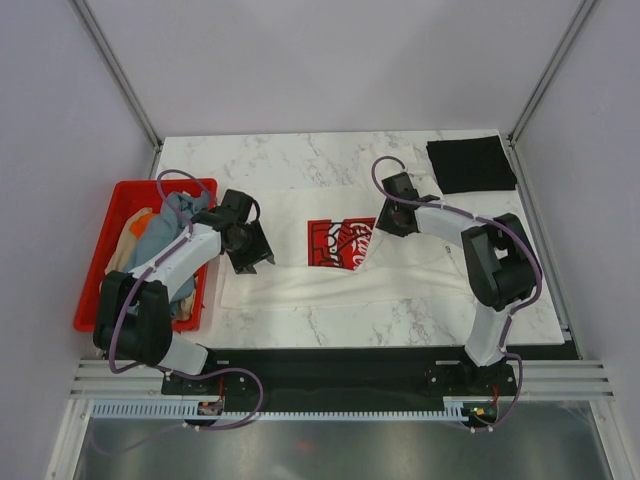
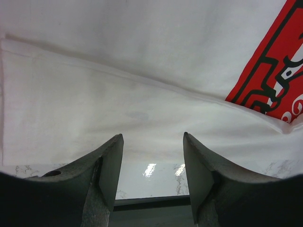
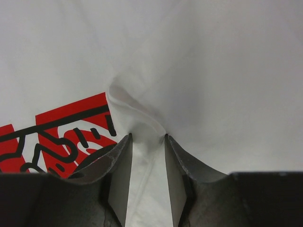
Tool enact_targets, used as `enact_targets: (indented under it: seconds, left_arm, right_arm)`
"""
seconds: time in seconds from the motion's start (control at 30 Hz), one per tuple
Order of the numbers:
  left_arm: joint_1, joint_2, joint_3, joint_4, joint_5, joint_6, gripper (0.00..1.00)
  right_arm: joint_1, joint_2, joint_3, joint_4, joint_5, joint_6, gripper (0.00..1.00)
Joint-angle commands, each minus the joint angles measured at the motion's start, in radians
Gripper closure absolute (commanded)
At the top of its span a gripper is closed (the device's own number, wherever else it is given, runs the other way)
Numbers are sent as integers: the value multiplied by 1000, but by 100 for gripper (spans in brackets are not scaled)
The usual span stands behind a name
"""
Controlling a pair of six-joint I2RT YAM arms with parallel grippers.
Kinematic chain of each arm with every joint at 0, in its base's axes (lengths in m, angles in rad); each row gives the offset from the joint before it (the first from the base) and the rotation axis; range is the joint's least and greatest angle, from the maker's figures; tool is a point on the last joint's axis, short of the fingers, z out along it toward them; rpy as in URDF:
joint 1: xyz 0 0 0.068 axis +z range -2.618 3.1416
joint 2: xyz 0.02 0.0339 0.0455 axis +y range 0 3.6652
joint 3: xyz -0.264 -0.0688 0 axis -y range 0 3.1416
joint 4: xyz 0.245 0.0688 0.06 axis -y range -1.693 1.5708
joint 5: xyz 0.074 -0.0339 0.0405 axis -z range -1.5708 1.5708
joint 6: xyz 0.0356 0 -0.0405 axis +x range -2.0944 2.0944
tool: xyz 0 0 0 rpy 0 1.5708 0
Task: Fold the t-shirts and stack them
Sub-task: Fold the tshirt
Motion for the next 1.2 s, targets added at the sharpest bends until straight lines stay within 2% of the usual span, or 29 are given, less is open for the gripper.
enact_targets:
  seconds: [0.0, 0.1, 0.27, 0.37, 0.43, 0.57, 1.07, 1.13, 1.17]
  left_arm:
    - [6, -24, -7, 19, 8, 36, 39]
    - [6, -22, -15, 19, 2, 32, 39]
    - [6, -24, -23, 21, 4, 26, 39]
    - [6, -25, -32, 23, -1, 22, 39]
    - [6, -28, -36, 24, -6, 23, 39]
    - [6, -40, -52, 24, -16, 14, 39]
    - [6, -56, -58, 23, -27, 2, 39]
    - [6, -60, -58, 23, -32, 2, 39]
    - [6, -63, -59, 23, -32, 0, 39]
  right_arm:
    - [8, 16, 31, 32, -11, 0, 60]
    - [10, 7, 36, 34, -16, 7, 71]
    - [17, -4, 45, 34, -19, 14, 83]
    - [22, -4, 59, 34, -31, 19, 97]
    - [23, 4, 74, 37, -51, 19, 100]
    - [26, 16, 87, 72, -106, 36, 100]
    - [42, 62, 114, 143, -146, 102, 100]
    - [45, 74, 128, 141, -152, 108, 94]
    - [45, 82, 134, 141, -154, 109, 87]
